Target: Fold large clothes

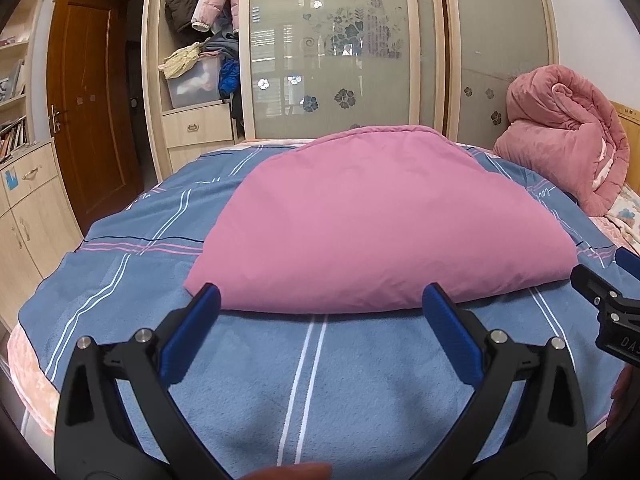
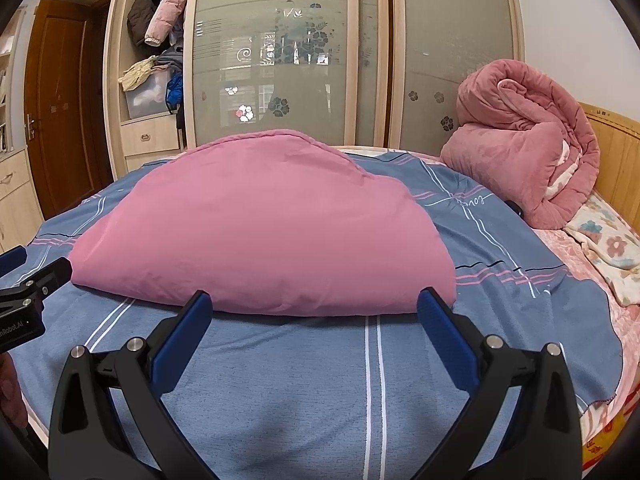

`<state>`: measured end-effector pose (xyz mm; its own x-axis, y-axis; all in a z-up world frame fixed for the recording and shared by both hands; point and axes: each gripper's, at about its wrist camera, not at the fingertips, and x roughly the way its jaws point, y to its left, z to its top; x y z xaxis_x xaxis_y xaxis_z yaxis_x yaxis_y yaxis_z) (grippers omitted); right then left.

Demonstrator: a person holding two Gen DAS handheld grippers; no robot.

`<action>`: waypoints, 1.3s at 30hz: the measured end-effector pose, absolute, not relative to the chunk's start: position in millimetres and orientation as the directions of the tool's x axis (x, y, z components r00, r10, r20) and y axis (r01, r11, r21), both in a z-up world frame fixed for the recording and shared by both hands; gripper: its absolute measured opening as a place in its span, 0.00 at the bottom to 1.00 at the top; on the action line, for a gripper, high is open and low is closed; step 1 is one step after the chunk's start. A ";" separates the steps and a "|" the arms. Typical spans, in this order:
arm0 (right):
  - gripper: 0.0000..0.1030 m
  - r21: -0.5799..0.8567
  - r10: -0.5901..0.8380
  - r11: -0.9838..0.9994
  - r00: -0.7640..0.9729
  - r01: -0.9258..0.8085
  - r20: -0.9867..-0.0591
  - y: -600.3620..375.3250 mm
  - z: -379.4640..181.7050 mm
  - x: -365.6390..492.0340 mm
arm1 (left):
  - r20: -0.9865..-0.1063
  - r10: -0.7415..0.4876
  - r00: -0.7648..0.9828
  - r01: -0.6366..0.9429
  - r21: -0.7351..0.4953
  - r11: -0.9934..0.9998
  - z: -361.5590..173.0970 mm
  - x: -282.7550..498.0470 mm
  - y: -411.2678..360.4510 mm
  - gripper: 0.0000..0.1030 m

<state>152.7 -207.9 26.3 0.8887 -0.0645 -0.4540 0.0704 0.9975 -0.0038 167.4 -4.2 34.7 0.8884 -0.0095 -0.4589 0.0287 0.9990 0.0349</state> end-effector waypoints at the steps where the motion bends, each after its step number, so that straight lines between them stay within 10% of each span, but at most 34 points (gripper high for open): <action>1: 0.99 -0.003 -0.065 0.997 0.889 0.071 -0.453 -207.8 26.3 152.7 | -0.459 -0.009 0.888 0.028 0.035 0.999 34.8 167.3 -4.5 0.98; 39: 0.99 -0.010 -0.071 0.997 0.886 0.075 -0.459 -208.9 23.9 154.7 | -0.459 -0.013 0.889 0.039 0.047 0.998 32.6 165.6 -8.8 0.98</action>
